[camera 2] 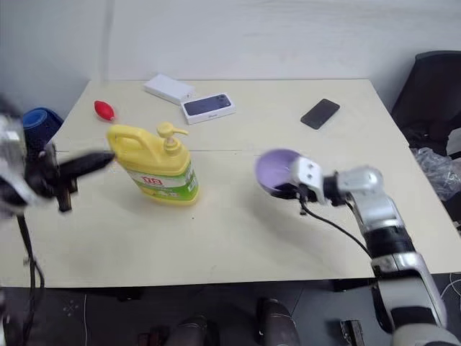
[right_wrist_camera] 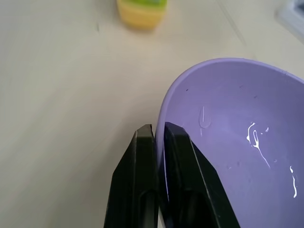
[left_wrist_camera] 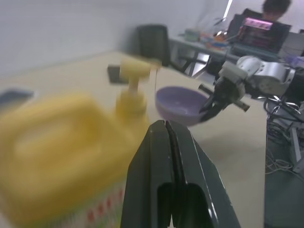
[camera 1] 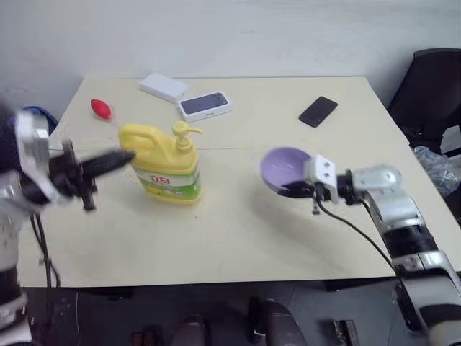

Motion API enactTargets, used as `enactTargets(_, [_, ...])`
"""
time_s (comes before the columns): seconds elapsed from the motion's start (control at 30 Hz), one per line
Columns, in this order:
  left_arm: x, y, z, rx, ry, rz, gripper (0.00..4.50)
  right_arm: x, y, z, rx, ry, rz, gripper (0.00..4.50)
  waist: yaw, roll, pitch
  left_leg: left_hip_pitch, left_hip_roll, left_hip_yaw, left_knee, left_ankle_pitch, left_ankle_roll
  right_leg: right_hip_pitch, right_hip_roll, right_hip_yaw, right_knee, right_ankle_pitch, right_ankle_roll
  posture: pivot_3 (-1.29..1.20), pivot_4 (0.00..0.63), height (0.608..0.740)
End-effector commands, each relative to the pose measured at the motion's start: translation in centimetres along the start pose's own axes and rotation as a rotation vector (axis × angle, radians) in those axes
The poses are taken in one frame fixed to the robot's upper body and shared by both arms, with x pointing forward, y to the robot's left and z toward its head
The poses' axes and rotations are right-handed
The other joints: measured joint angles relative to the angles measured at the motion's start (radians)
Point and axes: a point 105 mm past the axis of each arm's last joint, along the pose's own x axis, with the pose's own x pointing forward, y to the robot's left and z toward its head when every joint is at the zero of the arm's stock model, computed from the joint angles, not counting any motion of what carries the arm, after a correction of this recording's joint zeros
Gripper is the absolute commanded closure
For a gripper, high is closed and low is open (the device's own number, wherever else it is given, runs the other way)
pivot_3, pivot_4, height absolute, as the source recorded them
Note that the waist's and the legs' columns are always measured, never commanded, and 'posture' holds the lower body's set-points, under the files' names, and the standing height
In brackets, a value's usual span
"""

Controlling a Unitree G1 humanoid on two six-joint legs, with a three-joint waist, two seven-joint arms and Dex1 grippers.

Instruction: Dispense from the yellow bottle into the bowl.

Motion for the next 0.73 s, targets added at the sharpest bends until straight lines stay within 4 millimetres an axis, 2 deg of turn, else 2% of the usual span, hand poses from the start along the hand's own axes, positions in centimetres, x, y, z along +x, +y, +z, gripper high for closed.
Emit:
enactTargets(0.03, [-1.2, -0.7, -2.3, 0.106, 0.053, 0.078, 4.3, -1.2, -1.0, -1.3, -0.041, -0.024, -0.118, 4.5, 0.0, 0.001, 0.001, 0.001, 0.0, 0.001, 0.0, 0.0, 0.0, 0.0, -0.001, 0.001, 0.001, 0.0, 0.0, 0.0, 0.15, 0.74])
enactTargets(0.07, [-1.6, -0.6, -3.6, 0.11, 0.078, 0.104, 4.09, -1.1, -1.1, -1.7, -0.007, -0.04, -0.139, 4.5, 0.0, 0.001, 0.001, 0.001, 0.0, 0.002, 0.0, 0.0, 0.0, 0.0, -0.001, 0.002, 0.001, 0.0, 0.0, 0.0, 0.15, 0.74])
enactTargets(0.13, [-2.2, -0.8, -5.8, 0.126, 0.121, 0.139, 3.63, -1.1, -1.4, -2.0, 0.033, -0.082, -0.184, 3.85, 0.001, 0.001, 0.001, 0.002, 0.0, 0.002, 0.0, 0.0, 0.0, 0.0, -0.001, 0.002, 0.001, 0.0, -0.001, 0.0, 0.15, 0.74])
enactTargets(0.27, [-3.4, -1.1, -8.9, 0.155, 0.19, 0.191, 2.37, -1.6, -1.6, -2.5, 0.084, -0.134, -0.223, 2.56, 0.001, 0.001, 0.001, 0.002, 0.001, 0.002, -0.001, 0.0, -0.001, 0.0, -0.001, 0.002, 0.001, 0.0, -0.001, 0.0, 0.15, 0.74])
enactTargets(0.33, [-4.0, -0.9, -9.5, 0.199, 0.22, 0.258, 1.81, -2.8, -1.9, -1.5, 0.024, -0.193, -0.252, 1.91, 0.002, 0.002, 0.001, 0.002, 0.001, 0.002, -0.001, 0.0, 0.0, 0.0, -0.002, 0.001, 0.001, 0.0, -0.001, 0.0, 0.15, 0.74])
enactTargets(0.43, [-4.8, -1.7, -10.2, 0.233, 0.25, 0.286, 0.84, -4.5, -1.3, 0.7, -0.05, -0.295, -0.251, 0.86, 0.004, 0.002, 0.001, 0.001, 0.001, 0.001, -0.001, 0.0, 0.001, 0.0, -0.004, 0.001, 0.001, 0.0, -0.001, 0.0, 0.15, 0.74])
enactTargets(0.5, [-5.6, -2.1, -11.0, 0.243, 0.26, 0.31, 0.82, -5.1, 0.5, 1.6, -0.043, -0.34, -0.201, 0.15, 0.006, 0.003, 0.0, 0.001, 0.001, 0.0, -0.002, -0.001, 0.002, 0.0, -0.006, -0.001, 0.0, 0.0, -0.001, 0.0, 0.15, 0.74])
enactTargets(0.53, [-5.8, -2.2, -11.3, 0.234, 0.259, 0.321, 0.82, -5.1, 1.5, 1.8, -0.047, -0.349, -0.175, 0.01, 0.008, 0.003, 0.001, 0.002, 0.0, 0.0, -0.003, -0.001, 0.002, 0.0, -0.006, -0.001, 0.0, 0.0, -0.001, 0.0, 0.15, 0.74])
enactTargets(0.63, [-5.5, -2.4, -12.7, 0.276, 0.289, 0.348, 0.82, -3.9, 7.2, 1.4, 0.013, -0.354, -0.043, 0.01, 0.02, 0.003, 0.0, 0.002, 0.0, -0.001, -0.003, -0.002, 0.003, 0.001, -0.007, -0.002, -0.001, 0.0, -0.001, 0.0, 0.15, 0.74])
enactTargets(0.7, [-4.8, -2.7, -13.1, 0.291, 0.277, 0.349, 0.82, -3.1, 10.2, 0.6, 0.049, -0.343, -0.002, 0.01, 0.028, 0.003, 0.0, 0.002, 0.0, -0.001, -0.003, -0.003, 0.003, 0.001, -0.007, -0.002, -0.005, 0.0, -0.001, 0.0, 0.15, 0.74])
enactTargets(0.73, [-4.6, -2.8, -13.2, 0.284, 0.266, 0.345, 0.82, -2.9, 10.9, 0.2, 0.063, -0.335, 0.003, 0.01, 0.028, 0.003, 0.0, 0.002, -0.001, 0.0, -0.003, -0.003, 0.003, 0.001, -0.007, -0.002, -0.005, 0.0, -0.001, 0.0, 0.15, 0.74])
